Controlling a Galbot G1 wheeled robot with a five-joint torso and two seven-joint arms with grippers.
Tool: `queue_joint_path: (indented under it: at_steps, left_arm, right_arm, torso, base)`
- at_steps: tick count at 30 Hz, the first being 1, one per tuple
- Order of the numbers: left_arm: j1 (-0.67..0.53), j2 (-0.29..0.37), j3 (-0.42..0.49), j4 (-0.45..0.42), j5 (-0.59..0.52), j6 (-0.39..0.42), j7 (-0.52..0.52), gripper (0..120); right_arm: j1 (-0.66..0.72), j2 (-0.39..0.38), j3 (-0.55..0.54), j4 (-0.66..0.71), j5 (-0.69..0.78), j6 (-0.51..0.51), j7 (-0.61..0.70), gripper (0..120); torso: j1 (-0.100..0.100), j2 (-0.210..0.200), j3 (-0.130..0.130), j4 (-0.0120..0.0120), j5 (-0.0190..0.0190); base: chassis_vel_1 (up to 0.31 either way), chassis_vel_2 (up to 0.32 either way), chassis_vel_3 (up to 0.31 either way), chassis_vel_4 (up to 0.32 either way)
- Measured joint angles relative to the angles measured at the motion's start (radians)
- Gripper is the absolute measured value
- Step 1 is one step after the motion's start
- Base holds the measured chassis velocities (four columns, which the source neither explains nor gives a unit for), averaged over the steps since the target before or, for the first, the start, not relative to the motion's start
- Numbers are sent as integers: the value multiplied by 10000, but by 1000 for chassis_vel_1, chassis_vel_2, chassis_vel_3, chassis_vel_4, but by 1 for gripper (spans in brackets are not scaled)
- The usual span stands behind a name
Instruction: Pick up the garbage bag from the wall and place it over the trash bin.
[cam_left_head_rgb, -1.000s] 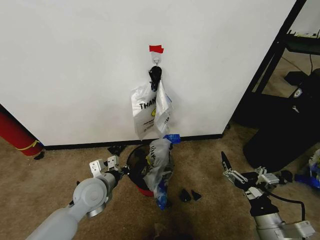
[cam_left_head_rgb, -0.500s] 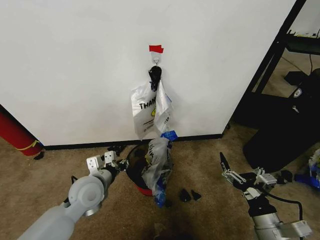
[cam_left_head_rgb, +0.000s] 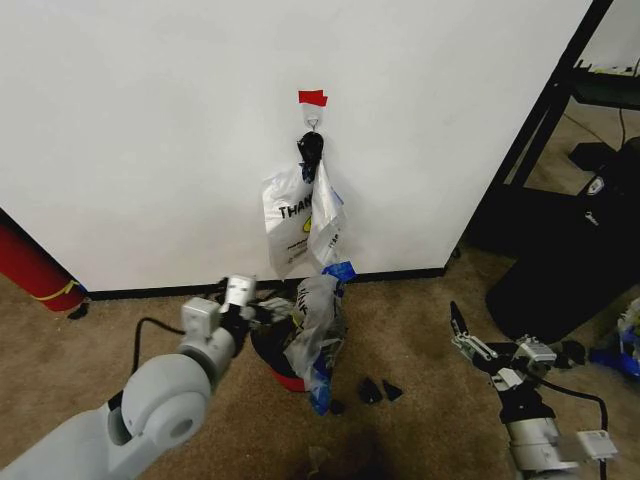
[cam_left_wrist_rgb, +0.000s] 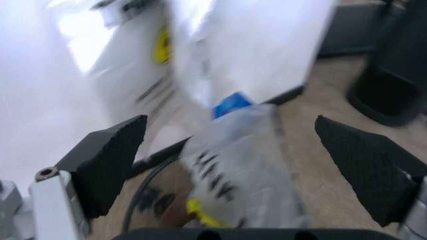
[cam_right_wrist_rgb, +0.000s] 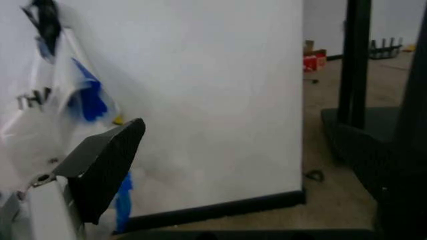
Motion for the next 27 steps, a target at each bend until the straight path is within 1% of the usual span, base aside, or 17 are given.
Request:
queue_joint_path:
  at_steps: [1, 3, 5, 6, 7, 8, 9, 12, 13, 15, 16, 20, 22, 27]
  left_arm:
    - [-326, 54, 158, -40, -140, 138, 13, 100]
    - [-1455, 110, 695, -134, -1015, 651, -200, 100]
    - [-2726, 21, 1650, -142, -2165, 1090, -740, 100]
    - [-3333, -131, 2235, -58, -2626, 1228, -1015, 100]
    - [-3333, -131, 2235, -58, -2626, 1228, -1015, 100]
    - [-3914, -336, 2832, 118, -3003, 1335, -1279, 100]
    - [-4312, -517, 3224, 298, -3202, 1377, -1468, 100]
    - [-5047, -1080, 4079, 1052, -3289, 1446, -1751, 98]
    - [-5047, -1080, 4079, 1052, -3289, 1446, -1751, 98]
    - [-5139, -1268, 4271, 1414, -3061, 1449, -1740, 98]
    - [-5144, -1353, 4352, 1673, -2776, 1448, -1667, 98]
    - [-4969, -1389, 4386, 2089, -2202, 1440, -1383, 94]
    - [-4915, -1389, 4395, 2159, -2074, 1435, -1316, 94]
    - [-4497, -1519, 4449, 2597, -1325, 1250, -964, 77]
  right_arm:
    - [3, 46, -5, -40, -77, -12, 42, 100]
    - [9, 204, -40, -178, -313, -13, 97, 100]
    - [40, 373, -107, -280, -533, 3, 123, 100]
    - [69, 435, -145, -324, -610, 8, 132, 100]
    - [69, 435, -145, -324, -610, 8, 132, 100]
    - [104, 479, -174, -366, -676, 19, 138, 100]
    - [136, 505, -196, -412, -720, 27, 146, 100]
    - [216, 549, -227, -483, -754, 35, 155, 100]
    - [216, 549, -227, -483, -754, 35, 155, 100]
    - [224, 569, -227, -495, -753, 39, 156, 100]
    - [219, 587, -226, -499, -751, 46, 154, 100]
    - [208, 589, -228, -500, -744, 50, 139, 100]
    - [221, 582, -236, -502, -744, 50, 139, 100]
    - [354, 546, -366, -529, -766, 20, 156, 100]
  torso:
    - [0, 0, 0, 0, 0]
    - [0, 0, 0, 3, 1]
    - [0, 0, 0, 1, 3]
    - [0, 0, 0, 0, 3]
    - [0, 0, 0, 0, 3]
    - [0, 0, 0, -2, 1]
    - [0, 0, 0, -1, 1]
    - [0, -1, 1, -1, 1]
    - [0, -1, 1, -1, 1]
    - [0, 0, 1, 1, 1]
    - [0, 0, 1, 2, 0]
    - [0, 0, 0, 3, 1]
    - [0, 0, 0, 3, 0]
    - [0, 0, -1, 2, 0]
  base:
    - [0, 0, 0, 0]
    - [0, 0, 0, 0]
    - [0, 0, 0, 0]
    - [0, 0, 0, 0]
    - [0, 0, 0, 0]
    - [0, 0, 0, 0]
    - [0, 0, 0, 0]
    - [0, 0, 0, 0]
    - [0, 0, 0, 0]
    - [0, 0, 0, 0]
    - [0, 0, 0, 0]
    - [0, 0, 0, 0]
    - [0, 0, 0, 0]
    - [0, 0, 0, 0]
